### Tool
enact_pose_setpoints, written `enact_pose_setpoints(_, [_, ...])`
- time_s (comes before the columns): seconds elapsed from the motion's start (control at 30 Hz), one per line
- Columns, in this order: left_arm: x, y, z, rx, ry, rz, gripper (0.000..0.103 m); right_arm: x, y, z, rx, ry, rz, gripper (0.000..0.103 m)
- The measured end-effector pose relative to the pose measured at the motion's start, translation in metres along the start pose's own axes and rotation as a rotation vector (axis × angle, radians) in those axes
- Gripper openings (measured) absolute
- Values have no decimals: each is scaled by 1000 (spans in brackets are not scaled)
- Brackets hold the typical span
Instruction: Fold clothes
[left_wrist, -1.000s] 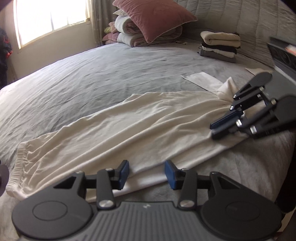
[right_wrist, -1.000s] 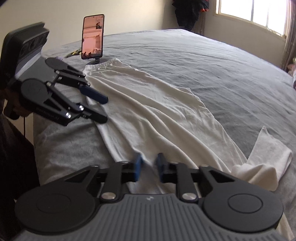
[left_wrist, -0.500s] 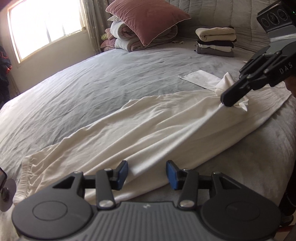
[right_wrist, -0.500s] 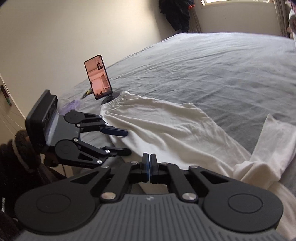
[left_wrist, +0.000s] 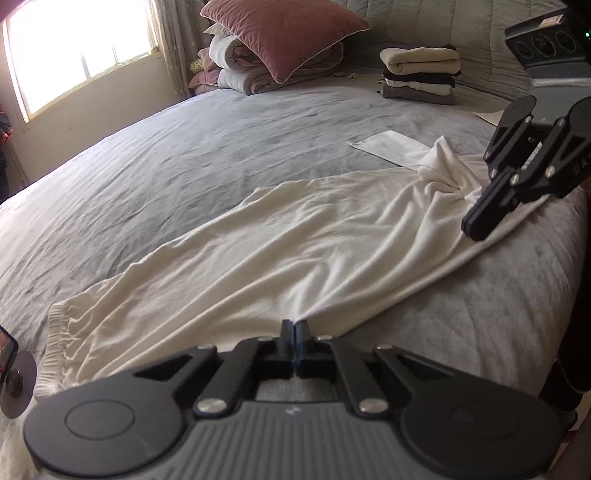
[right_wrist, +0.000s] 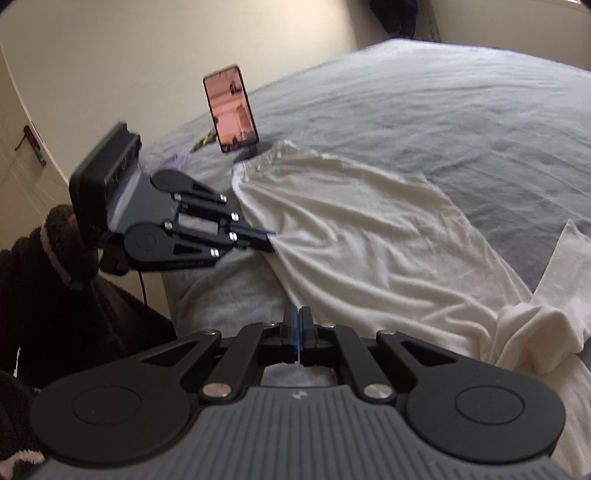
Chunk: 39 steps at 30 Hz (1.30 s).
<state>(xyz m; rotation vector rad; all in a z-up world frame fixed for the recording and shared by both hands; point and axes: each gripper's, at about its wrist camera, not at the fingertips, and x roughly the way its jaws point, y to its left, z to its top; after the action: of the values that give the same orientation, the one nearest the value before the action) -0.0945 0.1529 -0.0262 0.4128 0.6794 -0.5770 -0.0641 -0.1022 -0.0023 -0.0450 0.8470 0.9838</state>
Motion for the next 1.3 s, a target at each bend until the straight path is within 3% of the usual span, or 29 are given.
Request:
enact_pose_setpoints(0.1, [0, 0, 0, 3, -5, 3, 3, 6, 5, -5, -42, 1, -35, 3])
enact_pose_setpoints(0.2, [2, -1, 2, 3, -14, 11, 4, 11, 12, -6, -80, -25, -87, 17])
enact_pose_setpoints(0.27, [3, -2, 3, 3, -20, 16, 2, 16, 16, -6, -106, -34, -110, 42])
enact_pose_setpoints(0.3, [4, -3, 4, 2, -22, 17, 2, 19, 19, -6, -116, -42, -116, 46])
enact_pose_setpoints(0.43, [0, 1, 5, -10, -32, 4, 1, 33, 28, -4, -179, -38, -141, 46])
enact_pose_setpoints(0.57, [-7, 5, 3, -29, -50, -7, 1, 40, 22, 2, -140, -37, -128, 35])
enact_pose_setpoints(0.77, [-9, 7, 3, -55, -80, -2, 1, 45, 14, 5, -98, -42, -160, 34])
enact_pose_setpoints(0.93, [-11, 10, 6, -78, -101, -2, 1, 50, 28, 6, -153, -70, -193, 34])
enact_pose_setpoints(1.07, [-14, 12, 4, -85, -104, 2, 0, 58, 38, 4, -241, -74, -272, 33])
enact_pose_setpoints(1.13, [-15, 12, 2, -86, -96, -5, 0, 59, 37, 2, -272, -56, -294, 7])
enact_pose_setpoints(1.17, [-15, 12, 1, -86, -92, -11, 0, 56, 34, 2, -271, -44, -293, 1])
enact_pose_setpoints(1.3, [-16, 8, -4, -64, -73, -52, 0, 41, 27, 1, -265, -11, -260, 0])
